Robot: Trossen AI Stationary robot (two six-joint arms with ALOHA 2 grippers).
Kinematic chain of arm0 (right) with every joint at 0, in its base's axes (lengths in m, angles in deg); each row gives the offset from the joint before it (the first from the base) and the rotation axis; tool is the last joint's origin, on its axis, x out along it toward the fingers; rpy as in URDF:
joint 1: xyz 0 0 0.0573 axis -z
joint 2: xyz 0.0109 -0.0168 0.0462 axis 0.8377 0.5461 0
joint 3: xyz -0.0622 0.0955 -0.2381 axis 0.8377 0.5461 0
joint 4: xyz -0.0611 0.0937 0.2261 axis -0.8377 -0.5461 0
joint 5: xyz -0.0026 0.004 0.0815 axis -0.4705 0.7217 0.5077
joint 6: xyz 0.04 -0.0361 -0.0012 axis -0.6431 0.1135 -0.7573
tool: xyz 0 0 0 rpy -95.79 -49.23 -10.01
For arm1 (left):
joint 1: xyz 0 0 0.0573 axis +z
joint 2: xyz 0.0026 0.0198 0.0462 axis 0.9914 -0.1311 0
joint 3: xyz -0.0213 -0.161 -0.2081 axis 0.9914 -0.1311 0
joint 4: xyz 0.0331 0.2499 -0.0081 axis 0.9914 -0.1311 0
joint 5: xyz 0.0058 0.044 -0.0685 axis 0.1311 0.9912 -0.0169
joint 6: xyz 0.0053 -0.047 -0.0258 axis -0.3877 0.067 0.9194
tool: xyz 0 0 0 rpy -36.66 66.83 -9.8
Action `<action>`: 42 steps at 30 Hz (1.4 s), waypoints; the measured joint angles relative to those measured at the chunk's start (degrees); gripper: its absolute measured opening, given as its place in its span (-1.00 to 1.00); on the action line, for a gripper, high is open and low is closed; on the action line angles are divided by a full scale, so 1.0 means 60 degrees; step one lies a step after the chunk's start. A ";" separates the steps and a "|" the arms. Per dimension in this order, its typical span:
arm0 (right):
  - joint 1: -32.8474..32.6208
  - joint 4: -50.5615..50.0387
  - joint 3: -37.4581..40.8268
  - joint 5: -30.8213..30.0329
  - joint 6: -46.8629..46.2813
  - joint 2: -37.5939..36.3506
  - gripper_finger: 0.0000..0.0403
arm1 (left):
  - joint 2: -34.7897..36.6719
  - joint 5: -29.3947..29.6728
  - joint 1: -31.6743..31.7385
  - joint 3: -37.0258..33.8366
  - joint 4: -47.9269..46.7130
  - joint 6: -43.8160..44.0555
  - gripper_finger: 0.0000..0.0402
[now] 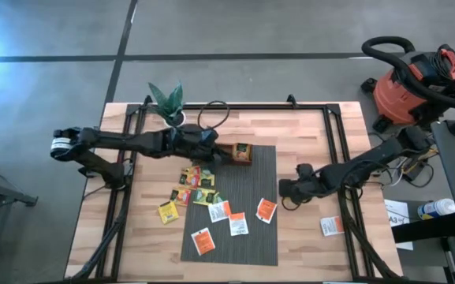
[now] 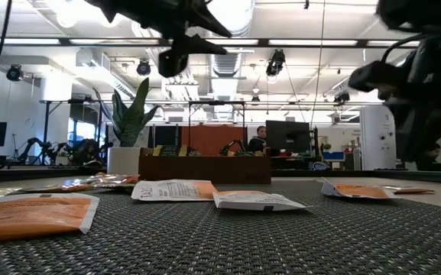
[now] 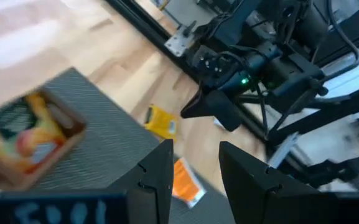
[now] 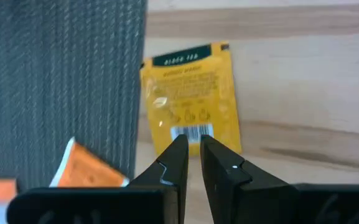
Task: Pick & Place Tea
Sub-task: Put the orange tea bag into the right compartment of the wooden organizer
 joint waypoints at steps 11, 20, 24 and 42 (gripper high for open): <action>-0.1759 0.0294 0.0613 -0.0344 -0.0237 -0.0301 -0.79 | -0.4018 -0.1141 -0.0397 0.3038 0.0417 0.0053 -0.39; -0.3600 0.0363 0.0776 -0.1935 -0.1560 -0.0306 -0.51 | -0.6814 -0.0899 -0.0729 0.6491 -0.2917 -0.1157 -0.36; -0.4101 0.0363 0.0776 -0.2521 -0.1759 -0.0297 -0.31 | -0.7583 -0.0563 -0.0850 0.7586 -0.3069 -0.1388 -0.26; -0.4214 0.2578 0.2332 -0.3334 -0.2470 -0.0293 -0.35 | -0.9485 0.0689 -0.0792 0.9209 -0.3156 -0.1201 -0.12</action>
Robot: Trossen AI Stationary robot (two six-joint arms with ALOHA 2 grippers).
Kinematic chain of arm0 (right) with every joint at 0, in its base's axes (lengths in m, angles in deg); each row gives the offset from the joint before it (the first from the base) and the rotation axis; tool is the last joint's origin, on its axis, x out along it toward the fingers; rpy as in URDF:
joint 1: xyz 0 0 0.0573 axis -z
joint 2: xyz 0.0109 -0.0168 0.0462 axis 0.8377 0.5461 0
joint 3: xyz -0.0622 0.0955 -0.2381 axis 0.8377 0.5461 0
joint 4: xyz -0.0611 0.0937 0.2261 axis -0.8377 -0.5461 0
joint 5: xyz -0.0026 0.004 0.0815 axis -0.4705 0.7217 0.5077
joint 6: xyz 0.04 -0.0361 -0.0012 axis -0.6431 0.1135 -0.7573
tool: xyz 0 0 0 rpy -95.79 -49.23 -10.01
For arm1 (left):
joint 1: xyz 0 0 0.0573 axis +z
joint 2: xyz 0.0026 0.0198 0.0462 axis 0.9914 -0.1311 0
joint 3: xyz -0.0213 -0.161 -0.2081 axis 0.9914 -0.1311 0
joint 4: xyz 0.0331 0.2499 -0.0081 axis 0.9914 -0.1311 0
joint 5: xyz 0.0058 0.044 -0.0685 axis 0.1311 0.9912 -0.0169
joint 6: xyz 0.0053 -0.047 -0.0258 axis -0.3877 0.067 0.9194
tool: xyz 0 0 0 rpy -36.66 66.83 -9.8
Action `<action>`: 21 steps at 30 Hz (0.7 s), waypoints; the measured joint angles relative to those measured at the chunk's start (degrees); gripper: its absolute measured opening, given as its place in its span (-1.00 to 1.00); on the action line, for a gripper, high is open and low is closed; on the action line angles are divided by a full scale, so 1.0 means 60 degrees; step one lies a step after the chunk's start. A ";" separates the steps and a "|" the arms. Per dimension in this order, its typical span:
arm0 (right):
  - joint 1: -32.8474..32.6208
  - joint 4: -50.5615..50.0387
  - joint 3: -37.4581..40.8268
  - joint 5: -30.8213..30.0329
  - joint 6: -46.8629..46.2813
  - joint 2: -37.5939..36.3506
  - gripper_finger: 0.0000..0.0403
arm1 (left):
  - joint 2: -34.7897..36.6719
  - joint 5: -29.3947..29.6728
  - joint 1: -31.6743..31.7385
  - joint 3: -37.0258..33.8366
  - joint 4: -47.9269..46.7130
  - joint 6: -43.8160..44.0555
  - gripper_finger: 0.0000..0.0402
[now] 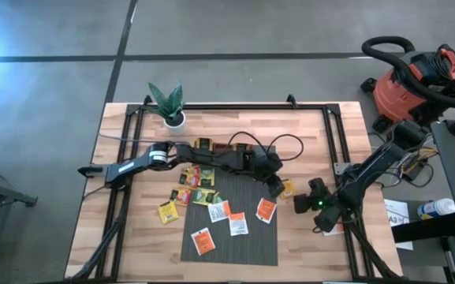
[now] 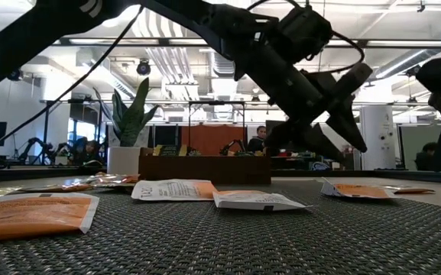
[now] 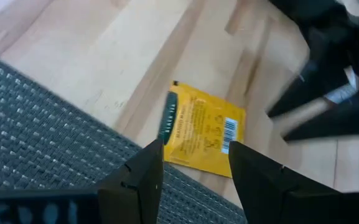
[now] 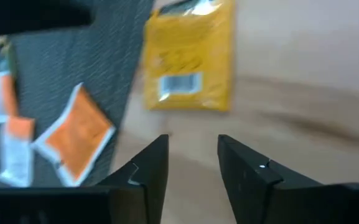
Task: Pick & Place Tea
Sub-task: Put the orange tea bag into the right compartment of the wooden organizer
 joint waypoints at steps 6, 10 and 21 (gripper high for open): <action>0.0005 0.1082 0.0194 -0.0459 0.0474 0.0000 -0.44 | 0.0009 0.0022 0.0113 0.0000 0.0040 0.0531 -0.12; 0.0184 0.0802 0.0177 -0.0714 0.0431 0.0004 -0.47 | -0.0016 0.0018 0.0113 -0.0004 0.0159 0.0551 -0.12; 0.0569 0.1074 0.0946 -0.0296 -0.0100 0.0007 -0.59 | -0.0178 0.0018 0.0172 -0.0015 0.0753 0.0746 -0.13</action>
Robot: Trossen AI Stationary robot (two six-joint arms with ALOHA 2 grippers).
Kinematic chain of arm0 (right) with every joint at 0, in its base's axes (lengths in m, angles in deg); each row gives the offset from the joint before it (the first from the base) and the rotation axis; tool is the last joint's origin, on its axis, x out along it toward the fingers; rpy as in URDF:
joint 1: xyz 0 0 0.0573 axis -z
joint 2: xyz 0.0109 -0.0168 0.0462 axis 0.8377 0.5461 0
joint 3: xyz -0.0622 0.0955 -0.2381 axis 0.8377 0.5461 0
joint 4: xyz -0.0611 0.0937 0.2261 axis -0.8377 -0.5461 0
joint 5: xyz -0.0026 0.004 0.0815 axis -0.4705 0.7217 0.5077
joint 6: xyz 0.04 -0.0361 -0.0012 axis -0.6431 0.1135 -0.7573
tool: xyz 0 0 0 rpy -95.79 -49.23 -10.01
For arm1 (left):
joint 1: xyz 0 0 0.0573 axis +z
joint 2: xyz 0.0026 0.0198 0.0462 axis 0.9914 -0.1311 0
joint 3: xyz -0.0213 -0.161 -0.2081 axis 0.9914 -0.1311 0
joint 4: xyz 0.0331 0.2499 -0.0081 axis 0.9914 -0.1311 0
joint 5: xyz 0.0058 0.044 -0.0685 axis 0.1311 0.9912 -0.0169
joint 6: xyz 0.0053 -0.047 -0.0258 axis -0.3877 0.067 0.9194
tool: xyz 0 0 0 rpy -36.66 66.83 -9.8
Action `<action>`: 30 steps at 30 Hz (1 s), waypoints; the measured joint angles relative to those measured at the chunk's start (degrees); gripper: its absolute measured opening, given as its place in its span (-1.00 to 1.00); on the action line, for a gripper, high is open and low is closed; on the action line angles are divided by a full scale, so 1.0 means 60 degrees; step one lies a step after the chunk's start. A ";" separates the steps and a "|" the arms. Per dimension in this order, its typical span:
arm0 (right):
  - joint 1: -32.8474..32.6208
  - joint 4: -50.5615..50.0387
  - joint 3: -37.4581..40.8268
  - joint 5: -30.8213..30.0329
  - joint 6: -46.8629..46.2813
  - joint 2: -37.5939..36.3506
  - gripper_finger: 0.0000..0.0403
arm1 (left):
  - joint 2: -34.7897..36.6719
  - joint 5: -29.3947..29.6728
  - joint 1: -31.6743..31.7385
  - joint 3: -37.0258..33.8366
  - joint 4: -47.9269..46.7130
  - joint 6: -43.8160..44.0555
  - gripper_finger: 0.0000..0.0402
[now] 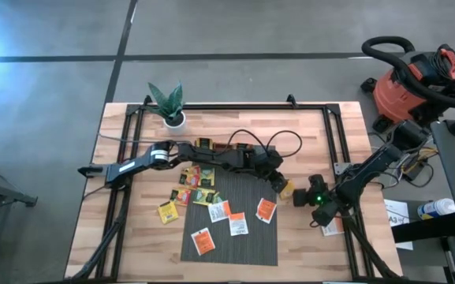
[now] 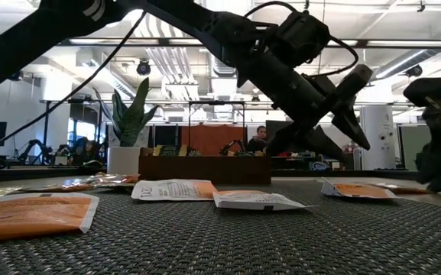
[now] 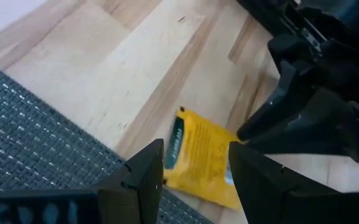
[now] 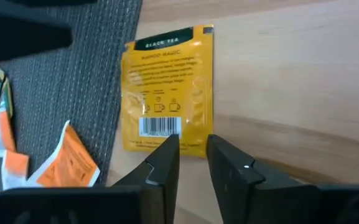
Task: Pick & Place Tea
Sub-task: Put the orange tea bag into the right compartment of the wooden organizer
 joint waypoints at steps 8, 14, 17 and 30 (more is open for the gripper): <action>0.0011 0.0699 0.0323 0.0172 0.0211 -0.0018 -0.64 | -0.0024 0.0076 0.0068 0.0000 0.0056 0.0057 -0.13; 0.0011 0.0697 0.0378 0.0276 0.0202 -0.0011 -0.62 | -0.0024 0.0073 0.0068 -0.0018 -0.0480 0.0274 -0.12; 0.0011 0.0690 0.0383 0.0306 0.0206 -0.0007 -0.63 | -0.0024 0.0069 0.0066 -0.0154 -0.0755 0.0346 -0.12; 0.0011 0.0702 0.0222 0.0245 0.0319 0.0000 -0.61 | -0.0024 -0.0007 -0.0057 -0.0627 -0.0554 0.1083 -0.12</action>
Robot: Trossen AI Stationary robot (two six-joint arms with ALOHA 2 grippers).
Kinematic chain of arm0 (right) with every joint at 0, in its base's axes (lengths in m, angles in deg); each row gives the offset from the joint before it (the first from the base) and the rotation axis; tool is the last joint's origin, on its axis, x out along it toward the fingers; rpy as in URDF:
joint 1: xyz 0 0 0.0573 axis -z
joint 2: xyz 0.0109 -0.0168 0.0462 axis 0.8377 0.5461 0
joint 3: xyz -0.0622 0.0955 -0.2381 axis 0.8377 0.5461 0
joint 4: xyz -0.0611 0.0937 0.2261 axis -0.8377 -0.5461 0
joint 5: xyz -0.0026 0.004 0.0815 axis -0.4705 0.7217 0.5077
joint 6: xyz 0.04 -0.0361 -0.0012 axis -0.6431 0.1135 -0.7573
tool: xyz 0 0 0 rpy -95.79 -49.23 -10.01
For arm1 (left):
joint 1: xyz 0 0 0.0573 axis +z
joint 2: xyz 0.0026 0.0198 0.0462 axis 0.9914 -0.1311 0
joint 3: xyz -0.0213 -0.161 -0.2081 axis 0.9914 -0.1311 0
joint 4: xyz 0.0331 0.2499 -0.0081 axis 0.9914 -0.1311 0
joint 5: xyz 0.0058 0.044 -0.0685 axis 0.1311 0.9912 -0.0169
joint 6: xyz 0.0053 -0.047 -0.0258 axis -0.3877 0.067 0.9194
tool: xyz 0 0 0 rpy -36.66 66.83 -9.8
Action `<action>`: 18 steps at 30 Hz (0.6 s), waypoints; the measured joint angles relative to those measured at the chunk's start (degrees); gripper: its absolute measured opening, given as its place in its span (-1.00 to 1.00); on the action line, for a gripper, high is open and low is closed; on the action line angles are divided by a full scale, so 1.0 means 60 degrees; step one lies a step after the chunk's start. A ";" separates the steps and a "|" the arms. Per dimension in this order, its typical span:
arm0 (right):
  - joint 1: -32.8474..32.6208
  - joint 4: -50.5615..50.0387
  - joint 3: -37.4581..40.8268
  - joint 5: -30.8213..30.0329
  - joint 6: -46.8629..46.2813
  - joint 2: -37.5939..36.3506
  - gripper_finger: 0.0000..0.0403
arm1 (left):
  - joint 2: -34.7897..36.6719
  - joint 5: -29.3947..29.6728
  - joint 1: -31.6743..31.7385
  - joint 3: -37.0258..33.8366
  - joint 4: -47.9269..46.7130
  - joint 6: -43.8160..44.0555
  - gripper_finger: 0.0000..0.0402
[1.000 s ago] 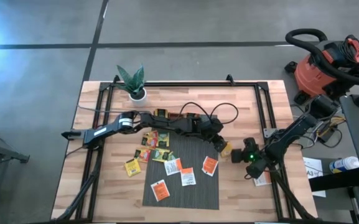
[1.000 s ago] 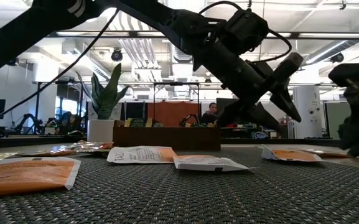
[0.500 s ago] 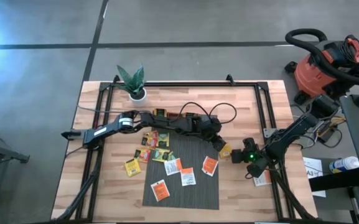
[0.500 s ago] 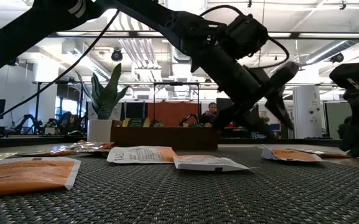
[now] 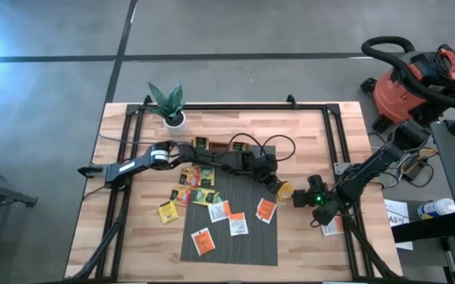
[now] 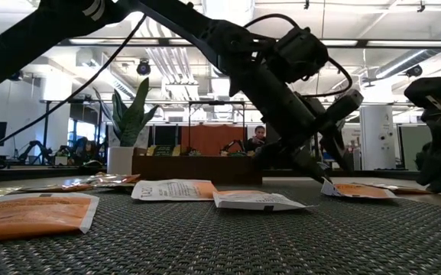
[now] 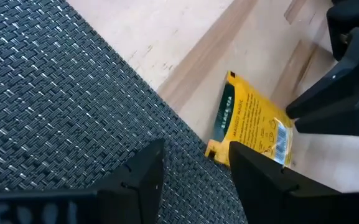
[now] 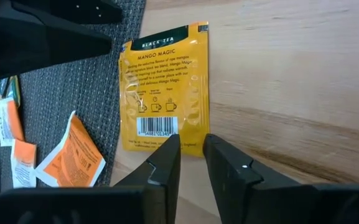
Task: Pick & Place Tea
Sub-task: Put the orange tea bag into the right compartment of the wooden organizer
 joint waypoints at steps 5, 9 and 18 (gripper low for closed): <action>0.0137 0.0213 -0.0031 0.0076 0.0014 0.0029 -0.63 | -0.0196 -0.0381 -0.0028 0.0010 0.0614 0.0367 -0.12; 0.0285 0.0286 -0.0027 0.0109 0.0175 0.0052 -0.64 | -0.0369 -0.0821 -0.0086 0.0033 0.0774 0.0758 -0.12; 0.0626 0.0316 -0.0031 0.0061 0.0256 0.0062 -0.65 | -0.0386 -0.1241 -0.0148 0.0054 0.1139 0.0713 -0.12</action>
